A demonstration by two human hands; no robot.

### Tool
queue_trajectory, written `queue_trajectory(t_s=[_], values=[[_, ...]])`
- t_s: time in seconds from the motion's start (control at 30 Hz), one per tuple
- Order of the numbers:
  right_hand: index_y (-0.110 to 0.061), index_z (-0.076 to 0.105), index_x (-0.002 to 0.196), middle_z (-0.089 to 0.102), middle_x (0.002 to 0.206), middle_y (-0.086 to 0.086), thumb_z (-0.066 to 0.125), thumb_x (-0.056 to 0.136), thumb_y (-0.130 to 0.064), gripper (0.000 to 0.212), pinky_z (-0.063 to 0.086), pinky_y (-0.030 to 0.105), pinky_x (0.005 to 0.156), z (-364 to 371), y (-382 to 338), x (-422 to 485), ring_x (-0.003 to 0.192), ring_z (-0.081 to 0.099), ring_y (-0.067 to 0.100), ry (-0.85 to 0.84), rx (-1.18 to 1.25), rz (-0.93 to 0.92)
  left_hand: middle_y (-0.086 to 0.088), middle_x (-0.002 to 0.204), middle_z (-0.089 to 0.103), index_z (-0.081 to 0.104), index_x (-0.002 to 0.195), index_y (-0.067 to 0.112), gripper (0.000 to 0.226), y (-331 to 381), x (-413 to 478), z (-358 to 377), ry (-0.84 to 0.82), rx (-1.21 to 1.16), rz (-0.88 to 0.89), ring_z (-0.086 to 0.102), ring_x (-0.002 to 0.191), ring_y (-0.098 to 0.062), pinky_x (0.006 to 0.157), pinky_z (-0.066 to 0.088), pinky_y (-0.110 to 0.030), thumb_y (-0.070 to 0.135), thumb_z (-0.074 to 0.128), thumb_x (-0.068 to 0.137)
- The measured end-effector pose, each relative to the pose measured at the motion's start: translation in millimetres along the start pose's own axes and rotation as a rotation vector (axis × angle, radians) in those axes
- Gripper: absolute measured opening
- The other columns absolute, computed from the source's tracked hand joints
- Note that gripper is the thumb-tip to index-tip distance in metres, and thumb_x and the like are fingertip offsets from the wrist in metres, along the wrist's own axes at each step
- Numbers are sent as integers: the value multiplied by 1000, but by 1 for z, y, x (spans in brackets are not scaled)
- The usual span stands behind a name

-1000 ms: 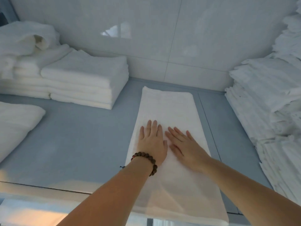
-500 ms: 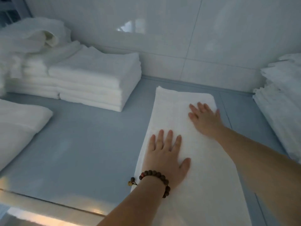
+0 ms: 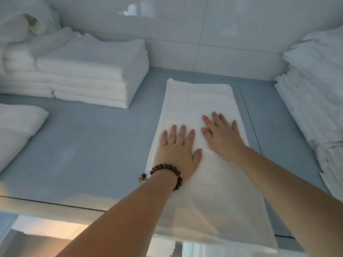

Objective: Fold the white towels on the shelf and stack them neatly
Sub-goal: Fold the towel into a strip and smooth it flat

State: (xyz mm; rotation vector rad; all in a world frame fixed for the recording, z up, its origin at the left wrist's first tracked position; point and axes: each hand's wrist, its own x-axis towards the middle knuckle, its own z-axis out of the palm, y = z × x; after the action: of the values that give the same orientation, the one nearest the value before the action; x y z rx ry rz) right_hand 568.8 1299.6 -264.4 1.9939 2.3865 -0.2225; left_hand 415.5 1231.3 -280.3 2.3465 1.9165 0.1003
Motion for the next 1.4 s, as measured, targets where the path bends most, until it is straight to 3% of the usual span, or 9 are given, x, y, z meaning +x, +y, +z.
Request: queue_trajectory(t_s=[0.23, 0.4, 0.53, 0.63, 0.77, 0.97, 1.17, 1.33, 1.4], values=[[-38, -11, 147, -18, 156, -5, -11, 84, -62, 68, -8, 45, 117, 17, -13, -141, 143, -20, 14, -32, 3, -50, -1, 158, -14, -9, 150, 19, 65, -4, -43, -11, -159, -13, 164, -17, 144, -19, 117, -8, -44, 51, 10, 97], [-36, -14, 146, -23, 153, -6, -24, 77, -67, 76, -6, 46, 118, 26, -11, -193, 143, -21, 18, -48, -36, -93, -1, 154, -27, -21, 146, 29, 77, 6, -123, -14, -202, 47, 301, -28, 140, -22, 115, -11, -49, 64, -16, 78], [-29, 8, 150, 5, 159, 3, 10, 92, -68, 70, 9, 45, 112, 24, -2, -227, 145, 6, 28, -21, -99, -206, -4, 154, -27, -23, 145, 30, 89, -10, -157, -7, -149, 66, 401, -29, 139, -29, 114, -10, -51, 80, 14, 81], [-26, 7, 151, 9, 158, 7, 31, 82, -79, 91, 12, 47, 110, 25, 4, -246, 144, 9, 33, -39, -180, -224, -18, 156, 10, 4, 151, 27, 103, -21, -166, -1, -87, 119, 413, 8, 142, -41, 114, 18, -54, 65, 60, 74], [-23, 13, 151, 21, 155, 14, 83, 63, -33, 112, 17, 48, 110, 35, 7, -247, 141, 23, 36, -28, -236, -197, -24, 143, 40, 29, 146, 22, 103, -29, -166, 2, 11, 105, 382, 41, 131, -37, 106, 32, -49, 31, 85, 60], [-18, 26, 147, 38, 146, 18, 65, 45, 17, 114, 32, 50, 108, 37, 7, -249, 132, 39, 39, 129, -320, -218, -21, 142, 43, 24, 146, 19, 103, -29, -169, 5, 68, 150, 371, 43, 130, -35, 108, 31, -46, 2, 77, 60], [-12, 39, 139, 54, 132, 19, 69, 41, 13, 105, 43, 45, 96, 26, 0, -261, 119, 54, 37, 80, -354, -193, -19, 157, 3, -19, 146, 20, 88, -25, -180, -6, -68, 272, 360, 5, 145, -34, 118, 4, -44, 3, 45, 89], [-10, 54, 130, 60, 125, 18, 76, 39, 12, 97, 52, 43, 88, 13, -5, -276, 111, 61, 34, -3, -342, -170, -20, 156, -7, -18, 147, 14, 79, -19, -191, -22, -181, 324, 375, -2, 144, -35, 119, 3, -44, -3, 34, 90], [-10, 42, 139, 50, 136, 20, 71, 54, 12, 93, 44, 45, 99, 6, -11, -283, 122, 52, 34, -42, -309, -173, -18, 157, -6, -14, 148, 14, 76, -21, -197, -31, -232, 315, 378, -1, 145, -32, 119, 3, -41, -4, 33, 90]])
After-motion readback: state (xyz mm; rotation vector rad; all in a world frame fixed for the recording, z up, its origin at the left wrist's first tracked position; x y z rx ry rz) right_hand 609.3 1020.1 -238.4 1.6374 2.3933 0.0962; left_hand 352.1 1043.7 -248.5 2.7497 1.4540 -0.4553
